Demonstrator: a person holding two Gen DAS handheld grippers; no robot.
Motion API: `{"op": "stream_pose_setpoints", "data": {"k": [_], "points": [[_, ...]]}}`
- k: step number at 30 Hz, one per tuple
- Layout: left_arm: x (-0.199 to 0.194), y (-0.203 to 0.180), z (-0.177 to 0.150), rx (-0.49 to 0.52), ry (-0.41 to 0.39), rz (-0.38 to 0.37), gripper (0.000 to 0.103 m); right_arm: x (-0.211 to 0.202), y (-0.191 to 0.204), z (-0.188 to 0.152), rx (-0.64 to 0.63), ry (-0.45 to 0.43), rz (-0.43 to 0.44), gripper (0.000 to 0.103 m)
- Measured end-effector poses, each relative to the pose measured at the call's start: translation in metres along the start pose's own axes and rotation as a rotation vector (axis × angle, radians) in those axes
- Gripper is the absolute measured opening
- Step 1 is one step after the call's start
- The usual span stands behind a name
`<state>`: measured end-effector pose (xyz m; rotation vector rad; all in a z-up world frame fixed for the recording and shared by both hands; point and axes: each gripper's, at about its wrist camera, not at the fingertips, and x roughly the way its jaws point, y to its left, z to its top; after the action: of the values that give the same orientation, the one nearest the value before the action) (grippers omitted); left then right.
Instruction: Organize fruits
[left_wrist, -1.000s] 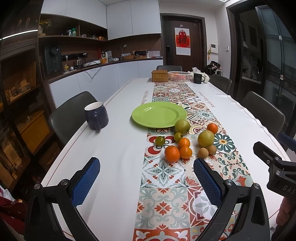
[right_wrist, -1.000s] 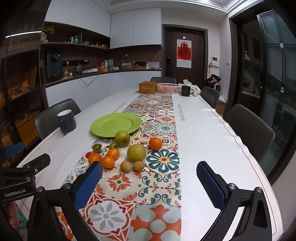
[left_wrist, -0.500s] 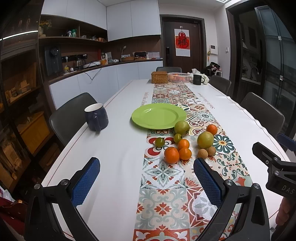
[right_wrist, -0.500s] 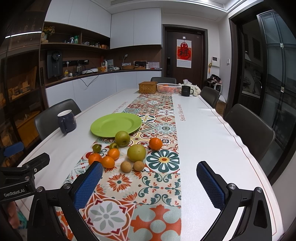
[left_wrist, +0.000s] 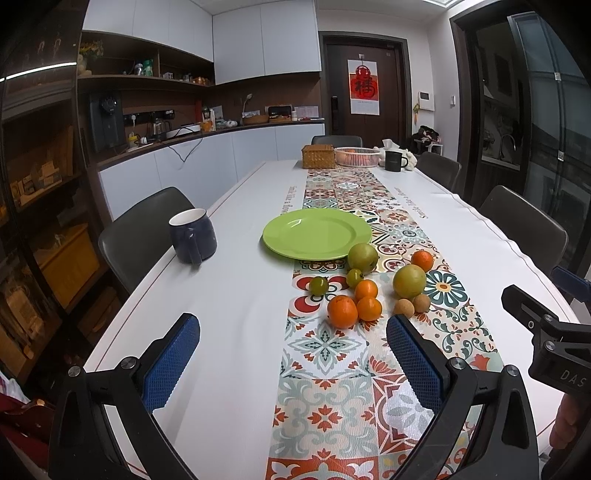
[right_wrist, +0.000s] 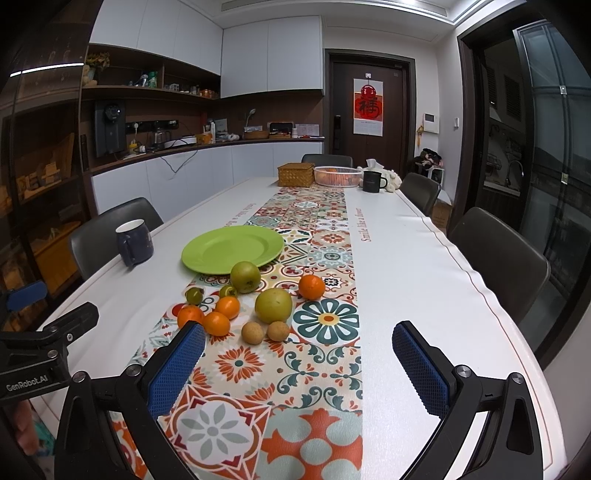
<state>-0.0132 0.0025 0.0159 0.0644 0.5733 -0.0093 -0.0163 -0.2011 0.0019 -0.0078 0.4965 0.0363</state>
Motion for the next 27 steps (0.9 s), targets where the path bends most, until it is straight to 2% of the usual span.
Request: {"op": "stream_pose_setpoints", "data": {"k": [17,27], "points": [[0.0009,-0.0009,-0.0012,0.0,-0.001,0.001,0.103,-0.0001,0.0008,0.0006,0.002,-0.003,-0.001,0.102],[0.0051,-0.0028,-0.002,0.017,0.009,-0.001,0.103,0.0089,0.0028,0.0024,0.006,0.023,0.01,0.102]]}}
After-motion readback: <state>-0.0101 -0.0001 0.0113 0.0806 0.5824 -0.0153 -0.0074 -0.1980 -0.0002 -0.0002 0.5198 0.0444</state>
